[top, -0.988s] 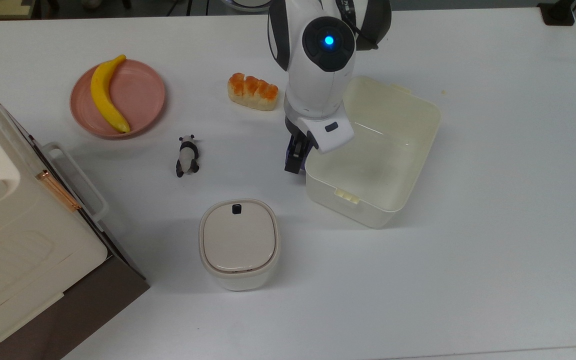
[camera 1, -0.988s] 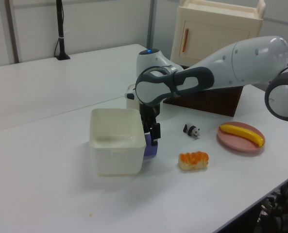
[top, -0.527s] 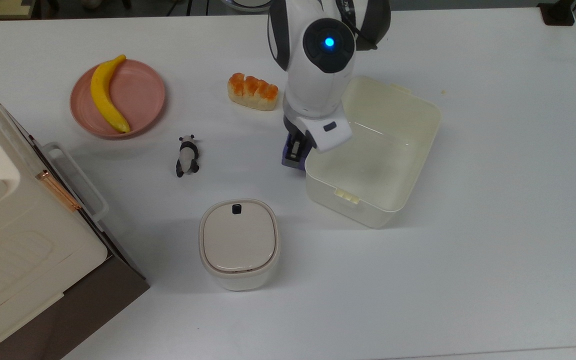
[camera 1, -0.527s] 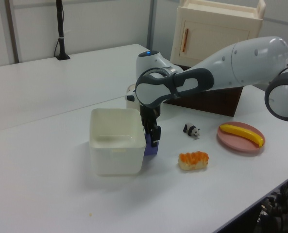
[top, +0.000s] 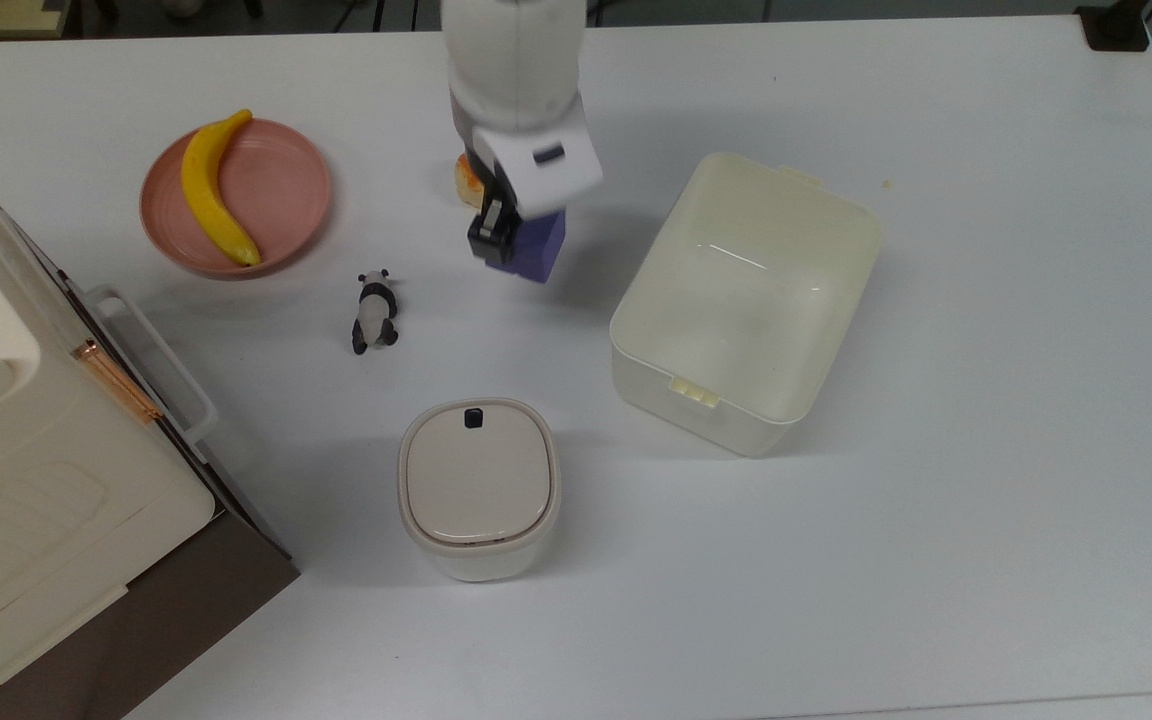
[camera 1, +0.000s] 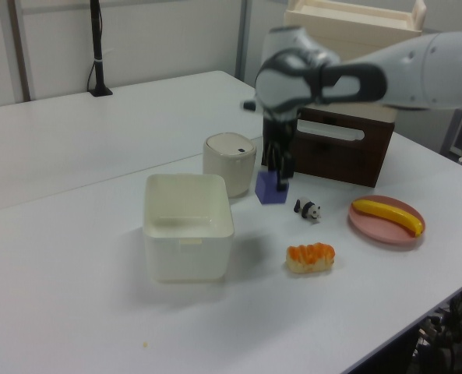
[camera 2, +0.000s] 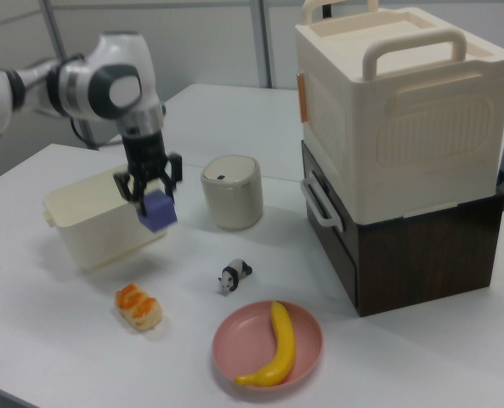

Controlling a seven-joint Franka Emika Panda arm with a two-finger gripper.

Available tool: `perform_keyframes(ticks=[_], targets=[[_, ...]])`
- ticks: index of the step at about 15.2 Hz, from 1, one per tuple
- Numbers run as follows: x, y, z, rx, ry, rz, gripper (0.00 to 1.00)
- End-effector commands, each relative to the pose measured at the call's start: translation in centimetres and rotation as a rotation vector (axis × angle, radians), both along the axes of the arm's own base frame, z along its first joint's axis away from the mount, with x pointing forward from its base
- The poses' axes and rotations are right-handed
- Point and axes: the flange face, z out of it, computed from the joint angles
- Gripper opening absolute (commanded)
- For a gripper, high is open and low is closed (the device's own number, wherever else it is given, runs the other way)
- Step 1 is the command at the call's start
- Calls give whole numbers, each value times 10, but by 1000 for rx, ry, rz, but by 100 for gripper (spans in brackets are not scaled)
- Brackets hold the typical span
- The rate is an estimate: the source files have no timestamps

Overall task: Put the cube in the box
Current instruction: 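Close the gripper on the purple cube and lift it, then carry the purple cube over the cream box and lower it inside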

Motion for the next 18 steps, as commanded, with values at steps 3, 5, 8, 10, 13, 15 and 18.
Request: perform_keyframes(ticks=[3,5,8,10,13,15,18], targets=[[3,53,40,75,-62,-29,68],[8,84,41,81,-115,-33,69],[7,131,31,84,-156,-44,72],[8,147,19,75,-151,-64,85],[5,160,19,82,-155,-64,100],[2,160,30,91,-163,-66,100],[-5,156,55,109,-189,-67,100]])
